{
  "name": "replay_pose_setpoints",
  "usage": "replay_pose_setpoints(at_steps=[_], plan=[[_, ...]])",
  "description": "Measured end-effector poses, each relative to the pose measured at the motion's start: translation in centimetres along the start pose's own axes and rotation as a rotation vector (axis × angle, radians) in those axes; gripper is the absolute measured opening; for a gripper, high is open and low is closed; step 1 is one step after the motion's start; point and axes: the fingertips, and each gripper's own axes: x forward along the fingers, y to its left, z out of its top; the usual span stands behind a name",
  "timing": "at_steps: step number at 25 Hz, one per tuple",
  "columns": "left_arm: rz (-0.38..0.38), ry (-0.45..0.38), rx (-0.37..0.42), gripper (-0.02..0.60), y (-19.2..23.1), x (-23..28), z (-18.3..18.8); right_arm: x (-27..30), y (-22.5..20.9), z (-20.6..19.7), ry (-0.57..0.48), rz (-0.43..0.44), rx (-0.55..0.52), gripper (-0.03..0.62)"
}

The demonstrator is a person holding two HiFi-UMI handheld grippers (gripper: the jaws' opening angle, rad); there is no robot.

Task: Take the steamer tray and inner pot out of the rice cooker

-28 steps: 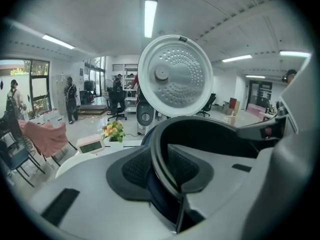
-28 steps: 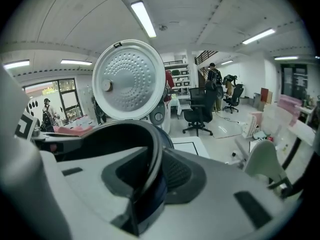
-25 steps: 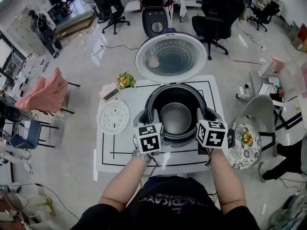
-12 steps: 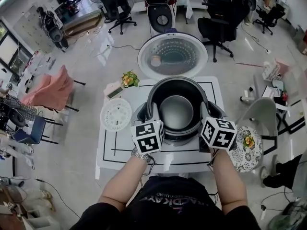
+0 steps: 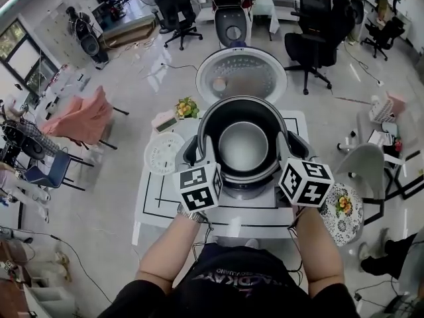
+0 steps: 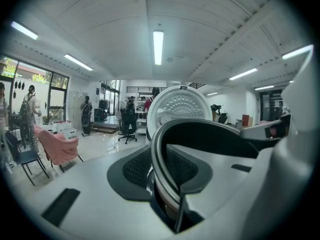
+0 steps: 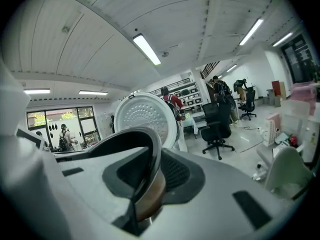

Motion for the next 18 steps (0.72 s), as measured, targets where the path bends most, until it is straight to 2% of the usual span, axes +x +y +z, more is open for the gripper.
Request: replay_pose_setpoints(at_steps=[9,18], plan=[[0.116,-0.070,-0.017,0.094,2.5,-3.5,2.6,0.3,3.6,2.1,-0.030,0.146,-0.019,0.078],[0.226,-0.122,-0.051,0.094,9.3,-8.8,3.2,0.5,11.7,1.5,-0.024,0.273,-0.048,0.078]])
